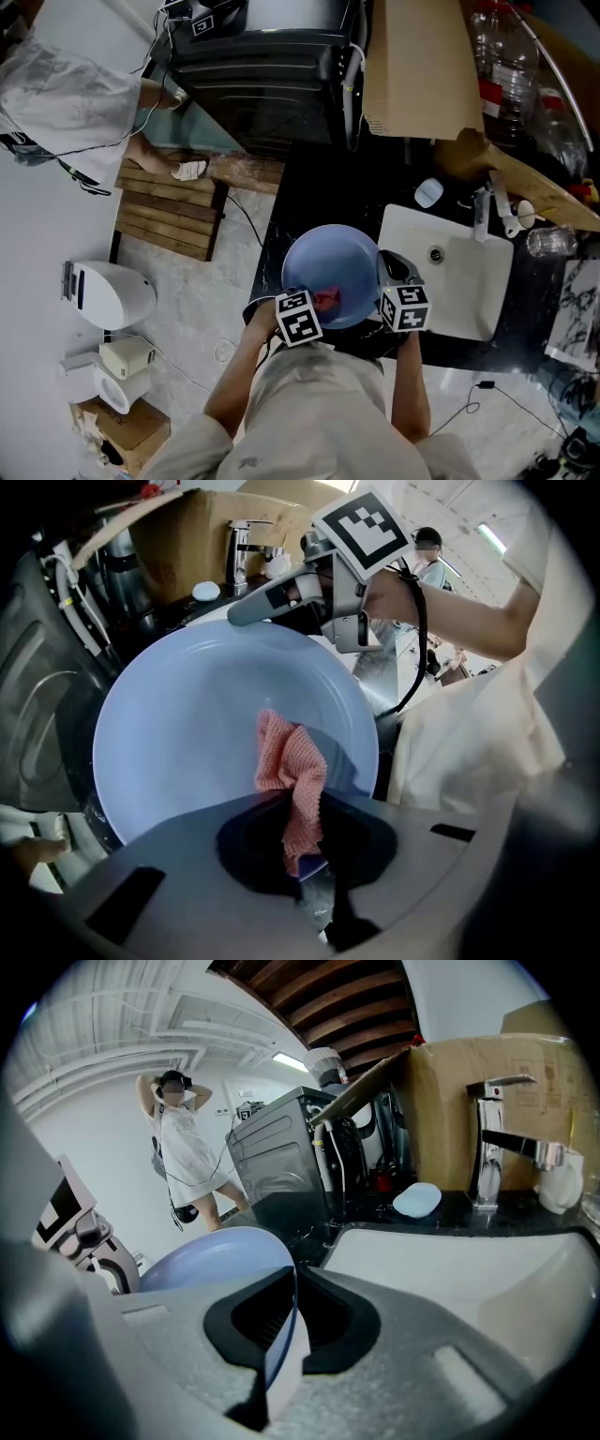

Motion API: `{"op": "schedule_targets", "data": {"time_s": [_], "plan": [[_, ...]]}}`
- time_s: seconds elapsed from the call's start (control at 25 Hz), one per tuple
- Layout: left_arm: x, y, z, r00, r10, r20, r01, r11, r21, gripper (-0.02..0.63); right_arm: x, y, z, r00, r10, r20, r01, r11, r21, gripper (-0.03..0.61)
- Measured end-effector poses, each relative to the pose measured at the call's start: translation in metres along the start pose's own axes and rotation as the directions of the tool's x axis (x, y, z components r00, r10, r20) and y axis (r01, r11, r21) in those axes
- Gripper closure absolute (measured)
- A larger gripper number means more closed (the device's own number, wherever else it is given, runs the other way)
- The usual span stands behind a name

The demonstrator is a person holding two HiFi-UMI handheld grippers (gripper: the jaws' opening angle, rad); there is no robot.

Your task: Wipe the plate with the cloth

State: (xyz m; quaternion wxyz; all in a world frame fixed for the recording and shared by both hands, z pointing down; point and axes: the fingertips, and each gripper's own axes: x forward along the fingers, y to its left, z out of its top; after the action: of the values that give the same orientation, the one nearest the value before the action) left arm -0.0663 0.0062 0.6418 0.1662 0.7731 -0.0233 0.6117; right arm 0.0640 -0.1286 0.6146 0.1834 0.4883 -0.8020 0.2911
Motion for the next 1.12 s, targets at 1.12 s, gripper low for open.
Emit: {"op": "schedule_targets", "data": {"time_s": [1.12], "plan": [[-0.019,0.082,-0.019,0.952,0.307,0.011,-0.298,0.931,-0.213,0.58,0.0,0.0,-0.001,1.0,0.003,0.003,-0.003,1.0,0.004,0.563]]}}
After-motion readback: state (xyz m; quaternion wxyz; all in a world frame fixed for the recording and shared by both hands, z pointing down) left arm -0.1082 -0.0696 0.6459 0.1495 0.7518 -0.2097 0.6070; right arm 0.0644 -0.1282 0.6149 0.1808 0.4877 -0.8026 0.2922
